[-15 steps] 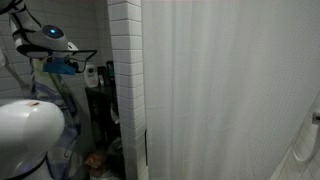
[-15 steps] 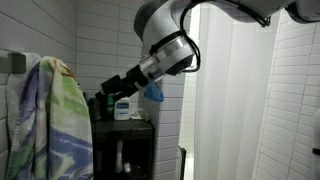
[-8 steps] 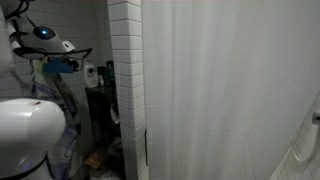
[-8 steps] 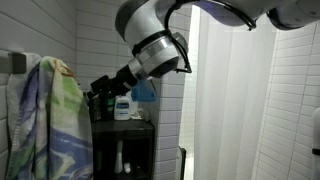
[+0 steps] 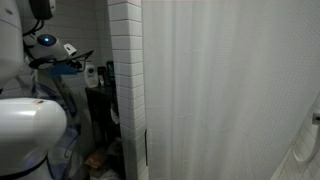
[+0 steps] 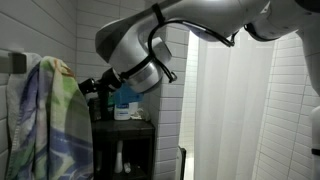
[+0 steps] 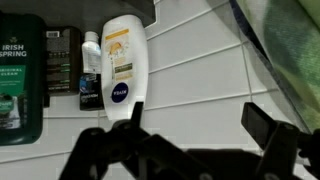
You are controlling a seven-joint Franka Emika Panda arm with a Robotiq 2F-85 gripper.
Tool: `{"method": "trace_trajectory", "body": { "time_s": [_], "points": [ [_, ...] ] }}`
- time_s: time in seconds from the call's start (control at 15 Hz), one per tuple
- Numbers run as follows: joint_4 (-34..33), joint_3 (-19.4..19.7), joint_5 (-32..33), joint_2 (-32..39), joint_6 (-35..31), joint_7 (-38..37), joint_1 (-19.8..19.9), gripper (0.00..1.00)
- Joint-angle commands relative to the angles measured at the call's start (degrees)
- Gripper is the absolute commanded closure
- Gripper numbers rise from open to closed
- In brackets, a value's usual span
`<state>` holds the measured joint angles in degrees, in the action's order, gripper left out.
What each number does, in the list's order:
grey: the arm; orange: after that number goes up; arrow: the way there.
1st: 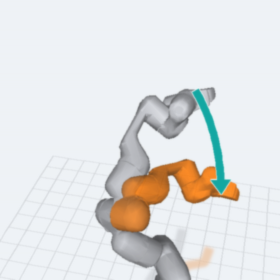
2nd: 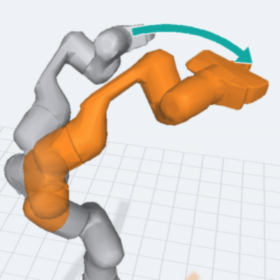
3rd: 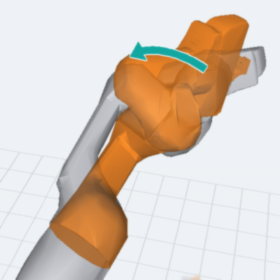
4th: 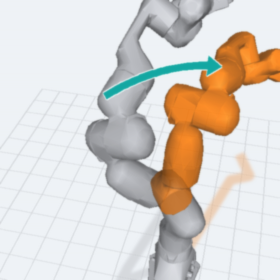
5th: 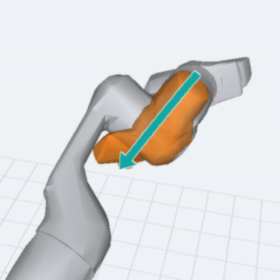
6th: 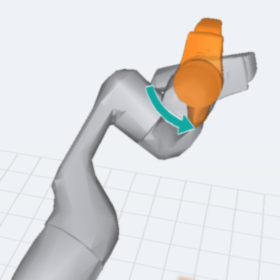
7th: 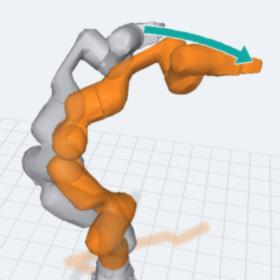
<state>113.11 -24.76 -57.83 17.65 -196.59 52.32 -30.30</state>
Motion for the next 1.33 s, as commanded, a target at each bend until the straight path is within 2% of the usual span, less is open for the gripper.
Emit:
{"method": "trace_trajectory", "body": {
  "time_s": [0.0,0.07,0.13,0.73,0.8,0.87,0.93,1.07,1.27],
  "points": [
    [-4.46,1.56,0.68,5.03,-2.95,0.54,-1.74,0.00],
    [-4.96,3.86,0.07,4.83,-1.24,0.50,-3.15,0.00],
    [-2.32,1.11,0.25,3.42,-1.25,0.07,-0.98,0.00],
    [-2.62,1.26,0.25,4.02,-1.20,0.06,-1.21,0.00],
    [-2.90,5.29,-0.51,3.67,-1.75,0.38,-4.36,0.00],
    [-3.65,13.01,-2.19,2.89,-1.23,0.46,-10.13,0.00],
    [-4.38,16.27,-4.42,2.75,-1.27,2.81,-11.50,0.00],
    [-7.41,25.30,-8.23,4.12,-1.28,6.40,-16.77,0.00],
    [-10.99,39.07,-13.64,7.58,-2.63,6.26,-27.74,0.00]
  ]
}}
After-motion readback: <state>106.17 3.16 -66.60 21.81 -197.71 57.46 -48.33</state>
